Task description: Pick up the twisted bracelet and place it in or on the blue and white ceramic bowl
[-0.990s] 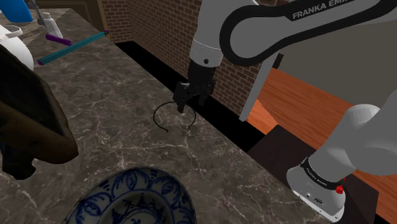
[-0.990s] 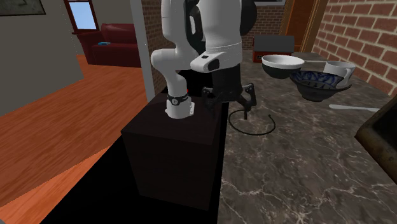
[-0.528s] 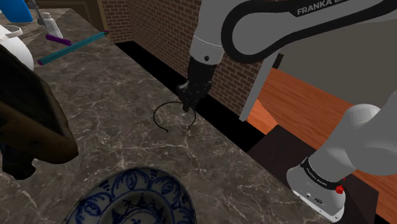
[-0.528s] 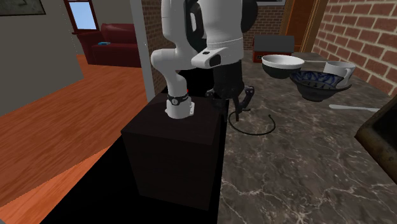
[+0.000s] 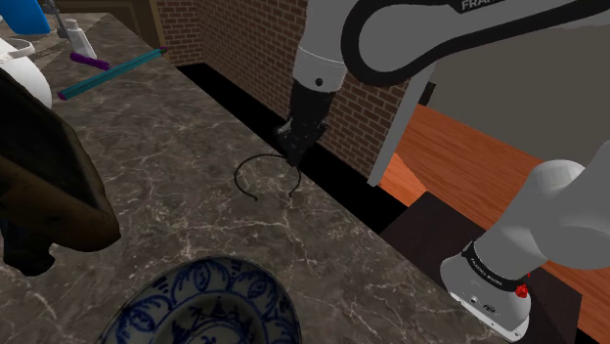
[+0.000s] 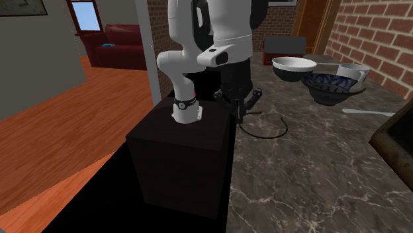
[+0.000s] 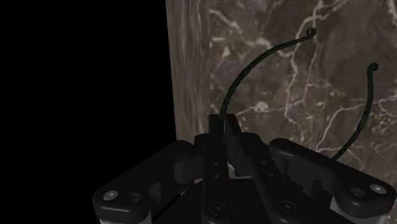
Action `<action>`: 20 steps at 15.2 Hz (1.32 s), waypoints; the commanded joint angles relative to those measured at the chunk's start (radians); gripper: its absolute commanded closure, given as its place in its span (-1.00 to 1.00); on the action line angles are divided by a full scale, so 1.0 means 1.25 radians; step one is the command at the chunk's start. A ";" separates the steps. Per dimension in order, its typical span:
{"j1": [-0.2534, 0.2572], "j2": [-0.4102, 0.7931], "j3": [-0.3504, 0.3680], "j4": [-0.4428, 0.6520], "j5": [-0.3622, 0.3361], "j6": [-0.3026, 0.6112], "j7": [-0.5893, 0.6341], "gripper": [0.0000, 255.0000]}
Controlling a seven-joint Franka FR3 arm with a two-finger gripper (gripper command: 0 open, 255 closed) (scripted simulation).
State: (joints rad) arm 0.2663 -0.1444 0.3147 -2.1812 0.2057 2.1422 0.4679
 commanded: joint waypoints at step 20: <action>-0.006 -0.035 -0.012 0.195 -0.009 -0.226 0.025 1.00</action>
State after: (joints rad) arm 0.2602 -0.1870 0.3014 -1.9508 0.1952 1.8736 0.4988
